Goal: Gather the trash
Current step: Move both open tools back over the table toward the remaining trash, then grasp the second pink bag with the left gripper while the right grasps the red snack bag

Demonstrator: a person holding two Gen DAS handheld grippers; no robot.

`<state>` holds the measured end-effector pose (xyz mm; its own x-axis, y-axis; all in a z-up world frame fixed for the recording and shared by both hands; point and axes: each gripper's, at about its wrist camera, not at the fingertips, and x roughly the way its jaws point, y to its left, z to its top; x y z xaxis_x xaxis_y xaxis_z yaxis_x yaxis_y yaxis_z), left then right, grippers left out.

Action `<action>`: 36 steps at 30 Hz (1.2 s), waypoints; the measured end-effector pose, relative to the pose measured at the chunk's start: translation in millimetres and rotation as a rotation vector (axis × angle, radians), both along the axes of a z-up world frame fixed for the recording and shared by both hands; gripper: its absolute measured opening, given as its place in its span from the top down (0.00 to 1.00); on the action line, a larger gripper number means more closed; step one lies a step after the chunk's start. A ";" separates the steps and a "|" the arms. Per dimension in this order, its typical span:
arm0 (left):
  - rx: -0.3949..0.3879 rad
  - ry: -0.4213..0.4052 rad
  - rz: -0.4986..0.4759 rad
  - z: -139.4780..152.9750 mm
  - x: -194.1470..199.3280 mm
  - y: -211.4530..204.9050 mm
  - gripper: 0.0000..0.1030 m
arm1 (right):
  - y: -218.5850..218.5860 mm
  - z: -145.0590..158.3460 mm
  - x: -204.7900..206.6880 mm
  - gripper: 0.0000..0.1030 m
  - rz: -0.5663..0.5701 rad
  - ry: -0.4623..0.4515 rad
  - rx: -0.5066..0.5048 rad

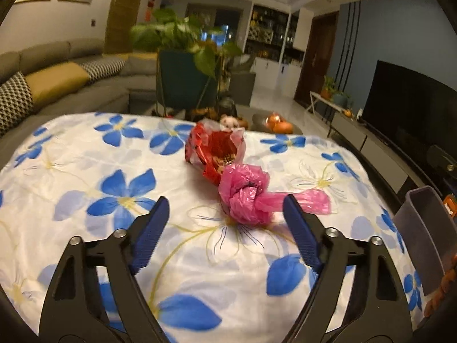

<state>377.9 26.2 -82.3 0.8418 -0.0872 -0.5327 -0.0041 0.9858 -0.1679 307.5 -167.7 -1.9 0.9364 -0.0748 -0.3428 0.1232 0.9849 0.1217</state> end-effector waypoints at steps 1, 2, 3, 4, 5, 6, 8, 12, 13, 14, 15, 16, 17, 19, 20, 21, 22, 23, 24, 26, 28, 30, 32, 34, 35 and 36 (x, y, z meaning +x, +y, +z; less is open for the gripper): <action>-0.003 0.019 -0.016 -2.5 7.5 -0.3 0.33 | 0.8 -0.5 1.8 0.21 0.001 0.000 -0.002; -0.007 0.032 -0.031 -4.9 11.9 -1.7 0.36 | 2.1 -0.9 3.8 0.21 0.005 0.003 -0.005; -0.012 0.046 -0.043 -7.5 16.5 -2.0 0.40 | 2.6 -1.5 4.8 0.21 0.009 0.003 -0.006; -0.022 0.070 -0.053 -11.5 22.2 -1.7 0.46 | 3.5 -1.7 6.0 0.21 0.012 0.002 -0.008; -0.030 0.087 -0.062 -14.9 25.5 -1.4 0.50 | 4.3 -2.1 6.8 0.21 0.014 0.002 -0.010; -0.037 0.105 -0.071 -18.2 28.8 -0.9 0.57 | 5.3 -2.6 8.0 0.21 0.018 0.001 -0.011; -0.060 0.135 -0.100 -24.5 33.4 -0.7 0.72 | 8.4 -3.6 10.0 0.21 0.022 0.006 -0.013; -0.076 0.119 -0.130 -25.0 29.4 -1.0 0.90 | 14.6 -6.4 11.9 0.21 0.038 0.014 -0.018; -0.069 0.110 -0.131 -23.9 26.3 -1.5 0.93 | 16.5 -7.3 12.5 0.21 0.041 0.017 -0.018; -0.063 0.098 -0.128 -22.3 22.7 -1.4 0.94 | 18.1 -7.5 12.4 0.21 0.046 0.018 -0.017; -0.059 0.084 -0.126 -19.7 18.1 -0.8 0.95 | 19.6 -7.8 12.4 0.21 0.049 0.020 -0.016; -0.057 0.076 -0.128 -17.3 15.1 0.5 0.95 | 20.3 -7.6 12.0 0.21 0.052 0.021 -0.016; -0.050 0.063 -0.129 -13.4 8.3 2.1 0.95 | 22.2 -7.4 12.3 0.21 0.058 0.022 -0.015; -0.035 0.036 -0.139 -7.1 -5.3 5.8 0.95 | 25.8 -7.3 13.5 0.21 0.065 0.024 -0.015; -0.028 0.024 -0.142 -3.7 -11.5 8.9 0.95 | 29.7 -7.7 14.4 0.21 0.075 0.026 -0.014; -0.022 0.014 -0.140 -0.9 -16.3 12.4 0.95 | 32.5 -7.8 15.6 0.21 0.081 0.028 -0.014; -0.022 0.006 -0.135 1.5 -19.5 15.9 0.95 | 35.0 -7.9 16.5 0.21 0.088 0.030 -0.014; -0.023 -0.006 -0.122 6.3 -24.5 23.8 0.95 | 38.6 -8.2 17.5 0.21 0.096 0.032 -0.012; -0.023 -0.017 -0.108 9.7 -27.6 30.3 0.95 | 44.4 -8.7 18.8 0.21 0.106 0.033 -0.012; -0.004 -0.052 -0.055 19.5 -31.7 47.3 0.95 | 54.7 -9.0 21.7 0.21 0.126 0.032 -0.020; 0.015 -0.071 -0.012 26.8 -31.5 61.1 0.95 | 70.2 -9.9 27.4 0.21 0.162 0.032 -0.027; 0.011 -0.076 0.044 31.0 -26.7 79.4 0.95 | 84.1 -12.1 34.9 0.21 0.192 0.043 -0.028; 0.013 -0.080 0.105 32.9 -22.0 97.0 0.95 | 97.5 -13.7 43.0 0.21 0.221 0.051 -0.024; 0.020 -0.085 0.167 31.6 -19.0 113.6 0.95 | 114.4 -16.4 53.8 0.21 0.250 0.059 -0.027; 0.019 -0.087 0.185 31.1 -18.1 118.8 0.95 | 121.5 -17.7 58.2 0.21 0.262 0.062 -0.027; 0.018 -0.088 0.205 30.6 -17.3 124.6 0.95 | 129.8 -19.2 63.7 0.21 0.279 0.066 -0.028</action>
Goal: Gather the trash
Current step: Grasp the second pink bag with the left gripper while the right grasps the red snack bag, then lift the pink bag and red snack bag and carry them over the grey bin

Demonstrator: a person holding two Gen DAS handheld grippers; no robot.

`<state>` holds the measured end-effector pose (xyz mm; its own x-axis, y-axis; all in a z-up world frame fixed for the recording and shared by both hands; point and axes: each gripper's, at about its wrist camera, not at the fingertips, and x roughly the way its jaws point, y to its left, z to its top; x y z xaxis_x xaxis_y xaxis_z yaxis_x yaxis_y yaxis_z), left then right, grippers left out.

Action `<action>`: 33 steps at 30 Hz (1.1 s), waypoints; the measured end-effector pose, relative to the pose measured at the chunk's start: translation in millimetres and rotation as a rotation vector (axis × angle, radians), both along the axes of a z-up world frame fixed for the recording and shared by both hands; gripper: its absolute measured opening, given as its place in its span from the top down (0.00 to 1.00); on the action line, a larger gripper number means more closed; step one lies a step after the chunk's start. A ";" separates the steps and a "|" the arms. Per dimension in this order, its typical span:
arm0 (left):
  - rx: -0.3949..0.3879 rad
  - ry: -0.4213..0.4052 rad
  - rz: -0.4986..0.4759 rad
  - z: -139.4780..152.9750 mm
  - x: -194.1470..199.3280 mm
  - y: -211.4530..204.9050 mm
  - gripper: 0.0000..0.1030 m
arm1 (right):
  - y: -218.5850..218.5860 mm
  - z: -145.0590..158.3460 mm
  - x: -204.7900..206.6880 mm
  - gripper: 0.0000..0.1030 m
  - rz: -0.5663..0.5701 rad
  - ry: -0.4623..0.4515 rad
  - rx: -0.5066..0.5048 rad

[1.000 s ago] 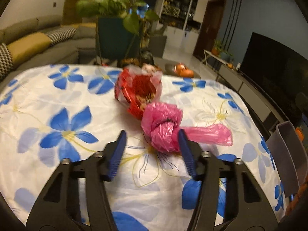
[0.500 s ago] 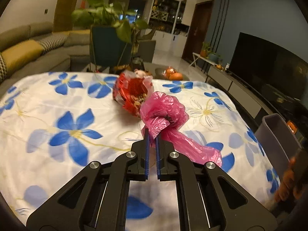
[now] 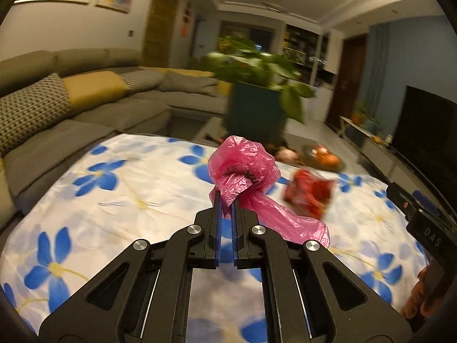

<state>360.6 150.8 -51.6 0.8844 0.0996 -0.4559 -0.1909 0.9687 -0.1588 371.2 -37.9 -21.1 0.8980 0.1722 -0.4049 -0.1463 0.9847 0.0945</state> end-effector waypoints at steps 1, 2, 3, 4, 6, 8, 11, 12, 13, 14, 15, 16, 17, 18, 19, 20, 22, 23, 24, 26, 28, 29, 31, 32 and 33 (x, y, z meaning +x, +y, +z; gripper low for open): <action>0.001 0.001 0.024 -1.7 2.2 6.1 0.95 | 7.0 -1.4 4.9 0.21 0.008 0.003 -0.004; 0.003 0.002 0.039 -3.1 1.9 8.4 0.95 | 16.4 -3.1 12.3 0.21 0.017 0.006 -0.010; 0.005 0.001 0.053 -4.2 3.0 11.0 0.95 | 22.7 -4.7 17.3 0.21 0.023 0.008 -0.012; 0.006 0.000 0.068 -6.1 4.8 14.5 0.95 | 30.2 -7.2 24.5 0.21 0.027 0.012 -0.017; -0.007 0.002 0.076 -9.3 4.4 19.8 0.95 | 41.4 -13.0 37.0 0.22 0.031 0.025 -0.032; -0.024 0.007 0.077 -13.6 5.8 24.2 0.95 | 50.8 -19.6 48.2 0.27 0.024 0.040 -0.058; -0.040 0.016 0.077 -20.5 7.3 29.7 0.95 | 61.6 -31.7 65.1 0.35 0.024 0.089 -0.087; -0.041 0.015 0.076 -21.4 7.1 29.4 0.95 | 61.9 -35.8 70.7 0.38 0.025 0.108 -0.092; -0.045 0.013 0.073 -21.7 7.3 29.8 0.95 | 64.2 -38.0 73.4 0.46 0.028 0.122 -0.097; -0.045 0.011 0.073 -21.9 7.3 29.7 0.95 | 64.9 -40.9 75.1 0.55 0.034 0.138 -0.104; -0.044 0.010 0.072 -22.3 7.1 29.0 0.95 | 65.8 -43.5 76.5 0.59 0.035 0.151 -0.111; -0.041 0.008 0.071 -22.5 6.4 28.0 0.95 | 66.6 -45.3 76.9 0.69 0.038 0.158 -0.114; -0.034 0.008 0.070 -22.4 6.0 26.3 0.95 | 66.9 -46.4 77.1 0.74 0.042 0.163 -0.114; -0.028 0.009 0.067 -22.5 5.6 24.7 0.95 | 66.8 -46.3 76.3 0.75 0.047 0.165 -0.112; -0.023 0.009 0.064 -22.8 5.2 23.4 0.95 | 66.9 -46.7 75.1 0.79 0.053 0.162 -0.110; -0.021 0.009 0.064 -22.6 3.9 22.2 0.95 | 67.5 -46.5 74.7 0.81 0.058 0.162 -0.110; -0.018 0.008 0.065 -22.7 2.6 21.0 0.95 | 67.2 -44.6 69.0 0.84 0.067 0.153 -0.111; -0.017 0.010 0.064 -23.1 2.6 20.7 0.95 | 66.3 -43.6 66.5 0.85 0.070 0.147 -0.109; -0.016 0.011 0.065 -23.3 2.4 20.4 0.95 | 64.4 -41.2 61.3 0.86 0.073 0.136 -0.107; -0.019 0.011 0.064 -22.8 1.8 21.1 0.95 | 58.0 -35.9 50.1 0.87 0.076 0.115 -0.102; -0.024 0.011 0.062 -22.1 0.3 21.3 0.95 | 49.3 -31.5 39.5 0.87 0.083 0.099 -0.087; -0.028 0.011 0.059 -21.7 -0.7 21.1 0.95 | 44.6 -29.3 35.0 0.88 0.085 0.093 -0.081; -0.036 0.016 0.046 -20.7 -3.4 17.8 0.95 | 31.6 -23.6 20.2 0.88 0.087 0.074 -0.071; -0.030 0.015 0.038 -19.0 -7.2 13.0 0.95 | 23.4 -20.4 10.8 0.88 0.088 0.063 -0.063; -0.022 0.013 0.033 -17.6 -9.4 9.1 0.95 | 18.4 -18.2 4.9 0.88 0.089 0.057 -0.062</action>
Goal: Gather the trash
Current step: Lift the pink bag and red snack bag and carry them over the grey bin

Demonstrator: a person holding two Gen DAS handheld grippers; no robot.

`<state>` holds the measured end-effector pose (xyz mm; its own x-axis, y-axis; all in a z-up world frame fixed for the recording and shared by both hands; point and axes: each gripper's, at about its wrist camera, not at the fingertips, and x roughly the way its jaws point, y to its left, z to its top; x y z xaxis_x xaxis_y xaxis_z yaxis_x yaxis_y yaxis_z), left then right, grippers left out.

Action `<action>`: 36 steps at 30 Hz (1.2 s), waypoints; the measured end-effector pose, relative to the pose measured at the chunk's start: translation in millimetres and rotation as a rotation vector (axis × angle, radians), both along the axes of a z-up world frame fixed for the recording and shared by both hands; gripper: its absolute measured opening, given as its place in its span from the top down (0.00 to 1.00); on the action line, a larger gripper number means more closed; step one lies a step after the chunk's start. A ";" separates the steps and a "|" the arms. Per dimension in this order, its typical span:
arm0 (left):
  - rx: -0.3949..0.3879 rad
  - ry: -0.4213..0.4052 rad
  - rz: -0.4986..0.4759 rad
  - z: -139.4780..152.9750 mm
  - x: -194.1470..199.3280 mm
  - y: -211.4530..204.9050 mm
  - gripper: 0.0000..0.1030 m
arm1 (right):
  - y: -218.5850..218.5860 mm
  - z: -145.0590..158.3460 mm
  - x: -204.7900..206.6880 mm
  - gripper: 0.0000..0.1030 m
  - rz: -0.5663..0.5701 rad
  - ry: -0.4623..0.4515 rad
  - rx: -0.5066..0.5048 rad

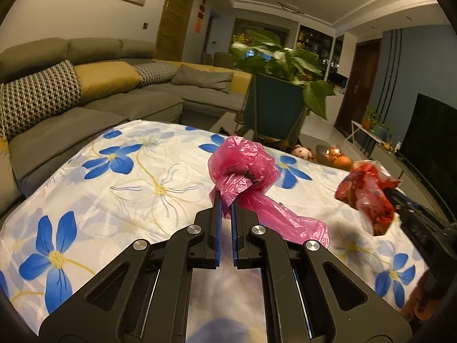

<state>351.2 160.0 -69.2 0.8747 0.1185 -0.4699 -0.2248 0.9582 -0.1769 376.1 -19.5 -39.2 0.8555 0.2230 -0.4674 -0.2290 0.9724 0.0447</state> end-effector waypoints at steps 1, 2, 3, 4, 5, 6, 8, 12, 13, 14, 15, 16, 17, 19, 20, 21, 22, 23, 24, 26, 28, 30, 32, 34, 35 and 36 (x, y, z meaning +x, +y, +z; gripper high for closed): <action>0.006 -0.001 -0.006 1.4 -2.4 -4.3 0.95 | -5.7 2.5 -7.3 0.88 0.003 -0.006 0.005; 0.004 -0.004 -0.021 4.3 -6.7 -10.8 0.95 | -11.4 4.9 -14.1 0.88 0.004 -0.010 0.011; 0.004 -0.006 -0.033 6.5 -9.6 -16.6 0.95 | -18.4 7.8 -22.8 0.88 0.006 -0.015 0.018; 0.007 -0.006 -0.038 7.2 -11.0 -20.6 0.95 | -24.5 10.4 -30.5 0.88 0.009 -0.020 0.025; 0.015 -0.006 -0.049 9.3 -14.8 -28.4 0.95 | -32.0 13.8 -40.1 0.88 0.009 -0.028 0.032; 0.019 -0.007 -0.060 11.3 -17.6 -34.6 0.95 | -36.4 16.1 -45.9 0.88 0.009 -0.033 0.036; 0.028 -0.006 -0.084 14.9 -24.8 -49.5 0.95 | -48.5 22.1 -60.8 0.88 0.006 -0.052 0.045; 0.067 -0.019 -0.133 25.9 -38.6 -81.6 0.95 | -77.6 34.0 -89.7 0.88 -0.018 -0.081 0.060; 0.071 -0.024 -0.148 29.8 -42.9 -91.4 0.95 | -83.7 34.7 -94.7 0.88 -0.022 -0.082 0.065; 0.072 -0.026 -0.162 32.8 -46.0 -99.3 0.95 | -93.1 36.9 -102.3 0.88 -0.032 -0.084 0.071; 0.074 -0.028 -0.171 35.0 -47.9 -105.3 0.95 | -99.8 38.7 -107.6 0.88 -0.040 -0.085 0.074; 0.078 -0.032 -0.182 37.6 -50.7 -113.6 0.95 | -107.8 40.2 -113.9 0.88 -0.049 -0.088 0.078; 0.084 -0.037 -0.198 40.8 -54.4 -123.6 0.95 | -113.8 41.1 -118.9 0.88 -0.056 -0.092 0.081; 0.093 -0.043 -0.223 45.2 -59.8 -140.1 0.95 | -127.9 43.9 -129.9 0.88 -0.076 -0.101 0.083; 0.097 -0.045 -0.240 47.7 -63.1 -150.0 0.95 | -135.3 45.1 -135.6 0.88 -0.085 -0.104 0.086; 0.100 -0.048 -0.253 49.4 -65.6 -157.5 0.95 | -145.3 47.1 -142.4 0.88 -0.098 -0.108 0.091; 0.106 -0.053 -0.266 51.9 -68.9 -167.1 0.95 | -152.3 48.4 -147.3 0.88 -0.108 -0.112 0.095; 0.108 -0.056 -0.277 53.4 -71.1 -173.7 0.95 | -159.4 49.6 -152.6 0.88 -0.118 -0.116 0.098; 0.110 -0.059 -0.288 55.1 -73.3 -180.5 0.95 | -167.7 52.1 -159.0 0.88 -0.131 -0.123 0.102; 0.120 -0.067 -0.315 59.6 -78.9 -199.2 0.95 | -184.5 55.4 -170.2 0.88 -0.157 -0.136 0.104; 0.125 -0.073 -0.343 63.4 -83.4 -215.2 0.95 | -198.5 57.6 -178.3 0.88 -0.180 -0.143 0.107; 0.132 -0.077 -0.367 65.3 -86.5 -230.1 0.95 | -213.7 60.1 -186.0 0.88 -0.209 -0.151 0.110; 0.137 -0.083 -0.395 67.3 -90.3 -246.6 0.95 | -227.8 62.0 -190.6 0.88 -0.233 -0.155 0.118; 0.138 -0.088 -0.428 68.6 -93.7 -265.3 0.95 | -244.7 63.4 -197.9 0.88 -0.265 -0.164 0.120; 0.137 -0.090 -0.444 69.1 -95.4 -275.8 0.95 | -250.8 64.1 -200.7 0.88 -0.277 -0.169 0.119; 0.136 -0.092 -0.458 69.1 -95.9 -282.3 0.95 | -260.6 64.6 -204.5 0.88 -0.299 -0.175 0.113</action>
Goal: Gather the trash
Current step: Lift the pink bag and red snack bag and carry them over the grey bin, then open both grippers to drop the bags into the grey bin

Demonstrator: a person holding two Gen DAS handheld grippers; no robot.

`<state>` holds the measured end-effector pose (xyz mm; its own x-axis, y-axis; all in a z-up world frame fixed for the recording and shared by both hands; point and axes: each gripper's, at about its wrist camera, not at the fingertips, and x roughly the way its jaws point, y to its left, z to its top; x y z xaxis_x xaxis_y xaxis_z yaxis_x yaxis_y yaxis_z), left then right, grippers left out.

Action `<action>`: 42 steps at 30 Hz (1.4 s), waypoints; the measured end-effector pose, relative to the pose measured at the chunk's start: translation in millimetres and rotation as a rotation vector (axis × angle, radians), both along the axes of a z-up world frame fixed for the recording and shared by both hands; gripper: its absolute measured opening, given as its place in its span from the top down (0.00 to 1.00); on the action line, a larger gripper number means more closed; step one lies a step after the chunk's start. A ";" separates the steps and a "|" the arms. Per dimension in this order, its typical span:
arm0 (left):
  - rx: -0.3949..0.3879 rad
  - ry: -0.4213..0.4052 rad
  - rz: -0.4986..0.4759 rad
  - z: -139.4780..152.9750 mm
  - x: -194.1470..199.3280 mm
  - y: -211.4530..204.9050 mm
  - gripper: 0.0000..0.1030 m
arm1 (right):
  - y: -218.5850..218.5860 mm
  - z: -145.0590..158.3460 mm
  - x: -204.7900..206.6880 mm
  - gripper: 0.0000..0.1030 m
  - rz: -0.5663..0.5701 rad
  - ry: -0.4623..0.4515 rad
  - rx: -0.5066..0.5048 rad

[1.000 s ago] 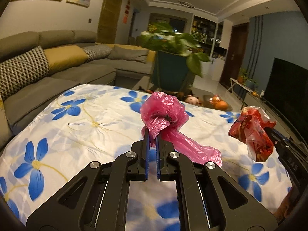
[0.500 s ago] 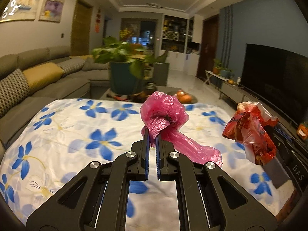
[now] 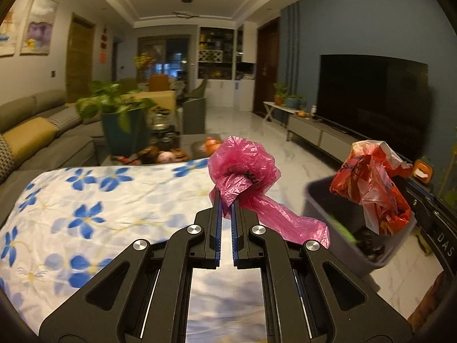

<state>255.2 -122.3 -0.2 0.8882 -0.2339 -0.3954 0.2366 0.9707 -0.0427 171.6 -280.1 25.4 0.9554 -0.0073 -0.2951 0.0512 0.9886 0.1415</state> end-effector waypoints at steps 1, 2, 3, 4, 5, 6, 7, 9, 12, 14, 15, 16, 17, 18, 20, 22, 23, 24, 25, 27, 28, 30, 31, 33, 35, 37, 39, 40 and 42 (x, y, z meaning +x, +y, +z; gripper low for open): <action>-0.001 -0.002 -0.017 -0.5 -0.4 -6.9 0.95 | -6.5 -0.4 -1.6 0.88 -0.013 0.000 0.000; 0.000 -0.005 -0.038 -0.5 -1.6 -17.4 0.95 | -16.2 -0.6 -4.3 0.88 -0.032 -0.001 0.003; -0.001 -0.007 -0.056 -0.8 -2.3 -25.3 0.95 | -20.7 -1.0 -5.7 0.88 -0.045 -0.001 0.004; -0.004 -0.008 -0.082 -1.2 -3.4 -35.9 0.95 | -27.4 -1.1 -6.9 0.88 -0.062 -0.002 0.004; -0.004 -0.008 -0.097 -1.2 -3.1 -44.8 0.95 | -34.9 -1.3 -8.2 0.88 -0.083 -0.004 0.001; -0.004 -0.007 -0.109 -2.2 -2.2 -50.7 0.95 | -39.3 -1.7 -9.3 0.88 -0.096 -0.007 0.000; -0.008 -0.004 -0.124 -3.4 -1.1 -58.6 0.95 | -44.9 -2.5 -10.0 0.88 -0.110 -0.007 -0.001; -0.011 0.006 -0.147 -5.3 0.7 -71.2 0.95 | -54.0 -4.2 -9.3 0.88 -0.135 -0.007 0.001; -0.007 0.014 -0.180 -9.0 4.7 -91.3 0.95 | -67.2 -9.3 -9.3 0.88 -0.170 -0.002 0.002; -0.008 0.014 -0.202 -11.2 6.9 -101.8 0.95 | -71.8 -11.7 -9.1 0.88 -0.186 -0.001 0.006; -0.006 0.015 -0.211 -11.8 8.1 -107.0 0.95 | -75.6 -13.0 -7.4 0.88 -0.196 0.000 0.010; -0.006 0.015 -0.219 -12.7 8.7 -111.0 0.95 | -80.2 -13.5 -5.4 0.88 -0.204 0.002 0.015; -0.002 0.015 -0.228 -14.5 10.4 -115.9 0.95 | -83.1 -12.4 -4.6 0.88 -0.208 0.003 0.018; 0.001 0.016 -0.233 -15.8 11.9 -118.7 0.95 | -87.9 -13.7 -2.9 0.88 -0.217 0.004 0.023; 0.006 0.020 -0.245 -18.6 14.4 -127.9 0.95 | -91.9 -16.0 -1.6 0.88 -0.227 0.006 0.029; 0.008 0.023 -0.252 -20.3 15.8 -132.6 0.95 | -96.6 -19.3 1.0 0.88 -0.236 0.010 0.034; 0.009 0.026 -0.255 -22.0 18.0 -135.6 0.95 | -98.9 -21.1 2.4 0.88 -0.237 0.013 0.038; 0.011 0.031 -0.259 -23.9 20.4 -138.4 0.95 | -100.4 -21.5 6.5 0.88 -0.240 0.016 0.042; 0.011 0.033 -0.260 -25.1 21.4 -140.1 0.95 | -100.2 -22.9 7.6 0.88 -0.242 0.019 0.044; 0.012 0.041 -0.267 -29.6 25.6 -144.2 0.95 | -100.7 -24.8 7.0 0.88 -0.242 0.023 0.048; 0.011 0.041 -0.271 -31.1 27.6 -145.7 0.95 | -100.9 -26.0 7.6 0.88 -0.243 0.025 0.051; 0.008 0.046 -0.281 -34.6 30.3 -149.4 0.95 | -102.2 -27.2 8.9 0.88 -0.243 0.027 0.051; 0.004 0.051 -0.289 -36.1 32.0 -151.5 0.95 | -103.1 -27.6 9.4 0.87 -0.244 0.029 0.053; 0.001 0.058 -0.299 -37.3 30.6 -151.3 0.94 | -105.5 -28.0 12.3 0.87 -0.242 0.031 0.062; 0.000 0.053 -0.307 -39.7 31.0 -153.9 0.94 | -108.6 -27.7 14.5 0.86 -0.240 0.034 0.069; -0.006 0.052 -0.314 -40.9 32.9 -154.8 0.93 | -110.3 -28.7 15.2 0.83 -0.240 0.032 0.076; -0.013 0.067 -0.331 -43.5 36.0 -154.8 0.92 | -110.5 -30.9 17.6 0.80 -0.235 0.037 0.080; -0.013 0.071 -0.331 -44.4 37.1 -154.3 0.88 | -111.3 -32.1 19.3 0.75 -0.237 0.040 0.081; -0.024 0.069 -0.334 -45.0 39.4 -151.7 0.75 | -113.3 -35.4 21.5 0.69 -0.241 0.046 0.092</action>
<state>294.6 -274.0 -45.2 0.7326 -0.5169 -0.4427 0.5368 0.8388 -0.0911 193.0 -393.5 -10.0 0.9151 -0.2043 -0.3477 0.2920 0.9303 0.2220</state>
